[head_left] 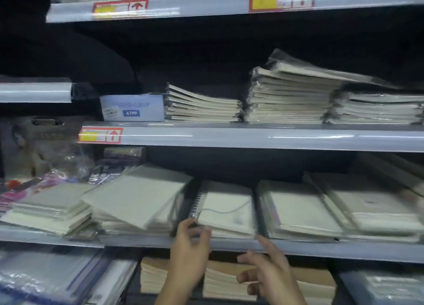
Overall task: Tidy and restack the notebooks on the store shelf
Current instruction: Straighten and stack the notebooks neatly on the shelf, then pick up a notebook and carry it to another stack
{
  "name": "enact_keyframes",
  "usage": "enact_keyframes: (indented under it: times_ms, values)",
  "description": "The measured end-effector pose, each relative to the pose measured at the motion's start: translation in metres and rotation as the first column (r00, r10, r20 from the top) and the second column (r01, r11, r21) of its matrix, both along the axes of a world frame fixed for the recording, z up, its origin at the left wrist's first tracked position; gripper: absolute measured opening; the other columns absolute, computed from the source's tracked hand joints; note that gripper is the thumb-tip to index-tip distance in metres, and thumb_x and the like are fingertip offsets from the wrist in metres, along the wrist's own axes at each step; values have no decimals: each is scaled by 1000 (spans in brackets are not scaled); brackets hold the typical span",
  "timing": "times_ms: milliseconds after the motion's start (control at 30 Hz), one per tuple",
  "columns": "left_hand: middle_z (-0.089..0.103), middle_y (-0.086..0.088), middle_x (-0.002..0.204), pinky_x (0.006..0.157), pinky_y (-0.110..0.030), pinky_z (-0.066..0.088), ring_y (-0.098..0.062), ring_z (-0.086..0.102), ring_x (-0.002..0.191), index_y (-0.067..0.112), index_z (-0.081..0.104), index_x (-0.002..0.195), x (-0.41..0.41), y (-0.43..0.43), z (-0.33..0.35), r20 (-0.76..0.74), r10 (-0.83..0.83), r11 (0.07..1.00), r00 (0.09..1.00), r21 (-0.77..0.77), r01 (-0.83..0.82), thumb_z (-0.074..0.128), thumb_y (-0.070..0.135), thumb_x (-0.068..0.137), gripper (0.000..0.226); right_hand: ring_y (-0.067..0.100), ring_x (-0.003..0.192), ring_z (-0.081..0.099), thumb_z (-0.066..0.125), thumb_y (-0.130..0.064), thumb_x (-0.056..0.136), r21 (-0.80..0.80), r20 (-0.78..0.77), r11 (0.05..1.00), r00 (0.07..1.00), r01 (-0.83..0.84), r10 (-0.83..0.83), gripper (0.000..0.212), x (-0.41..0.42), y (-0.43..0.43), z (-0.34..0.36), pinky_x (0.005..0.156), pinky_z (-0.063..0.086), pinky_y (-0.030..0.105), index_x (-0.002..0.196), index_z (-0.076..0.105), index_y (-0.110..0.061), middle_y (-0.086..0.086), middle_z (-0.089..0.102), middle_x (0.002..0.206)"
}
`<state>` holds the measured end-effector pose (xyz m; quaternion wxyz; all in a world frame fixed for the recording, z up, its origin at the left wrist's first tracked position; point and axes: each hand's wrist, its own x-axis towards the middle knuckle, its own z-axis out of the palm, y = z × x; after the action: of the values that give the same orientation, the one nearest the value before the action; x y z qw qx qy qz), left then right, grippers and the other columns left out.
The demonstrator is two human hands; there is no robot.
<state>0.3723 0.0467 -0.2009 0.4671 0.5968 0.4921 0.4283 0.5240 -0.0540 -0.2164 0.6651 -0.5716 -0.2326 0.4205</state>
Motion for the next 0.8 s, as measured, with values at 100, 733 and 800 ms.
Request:
enact_keyframes:
  times_ms: [100, 733, 800]
  values:
    - [69, 4, 110, 66, -35, 62, -24, 78, 82, 22, 51, 129, 13, 3, 7, 83, 46, 992, 995, -123, -35, 66, 39, 101, 36, 37, 61, 70, 70, -5, 97, -35, -9, 999, 1000, -1, 1, 68, 1, 9, -1, 47, 44, 29, 158, 42, -22, 19, 81, 88]
    - [62, -23, 90, 73, -39, 67, -43, 77, 87, 10, 52, 102, 22, -14, 16, 595, 103, 964, 797, -258, 68, 60, 8, 105, 9, 17, 66, 72, 80, -16, 90, -52, 442, 983, 887, 175, -134, 40, -10, -11, 13, 64, 53, 32, 123, 58, -23, 2, 76, 83]
    - [61, -18, 79, 71, -39, 67, -39, 75, 78, 11, 51, 102, 20, -28, 22, 632, 83, 974, 771, -213, 70, 60, 8, 105, 10, 10, 90, 66, 85, -20, 83, 44, 733, 946, 633, 321, -249, 50, -19, -22, 19, 79, 52, 26, 124, 59, -30, -11, 67, 99]
